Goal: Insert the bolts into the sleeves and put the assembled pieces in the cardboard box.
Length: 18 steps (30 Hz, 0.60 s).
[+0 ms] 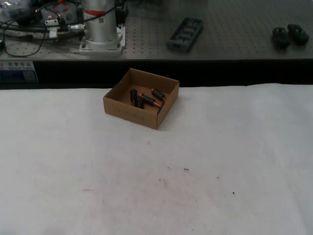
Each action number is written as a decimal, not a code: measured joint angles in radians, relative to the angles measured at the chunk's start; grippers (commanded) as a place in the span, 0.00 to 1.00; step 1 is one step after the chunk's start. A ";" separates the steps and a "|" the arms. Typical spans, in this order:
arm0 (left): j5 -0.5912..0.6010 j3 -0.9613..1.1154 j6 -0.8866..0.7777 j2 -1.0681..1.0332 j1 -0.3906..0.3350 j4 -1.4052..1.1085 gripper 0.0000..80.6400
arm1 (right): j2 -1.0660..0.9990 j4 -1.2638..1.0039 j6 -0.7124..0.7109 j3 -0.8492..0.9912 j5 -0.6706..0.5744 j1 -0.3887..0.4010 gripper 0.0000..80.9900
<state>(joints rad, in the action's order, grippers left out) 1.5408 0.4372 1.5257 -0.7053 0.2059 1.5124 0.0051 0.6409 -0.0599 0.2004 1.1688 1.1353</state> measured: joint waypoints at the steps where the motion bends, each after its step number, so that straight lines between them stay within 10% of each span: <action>1: 0.000 0.000 0.000 0.026 -0.008 0.000 0.01 | 0.000 0.000 0.000 -0.013 0.000 -0.035 0.28; 18: 0.000 0.000 0.000 0.495 -0.232 -0.002 0.01 | -0.002 0.006 0.000 -0.208 0.000 -0.566 0.28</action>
<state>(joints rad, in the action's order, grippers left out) 1.5408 0.4372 1.5257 -0.2106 -0.0258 1.5100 0.0032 0.6472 -0.0599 -0.0078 1.1688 0.5695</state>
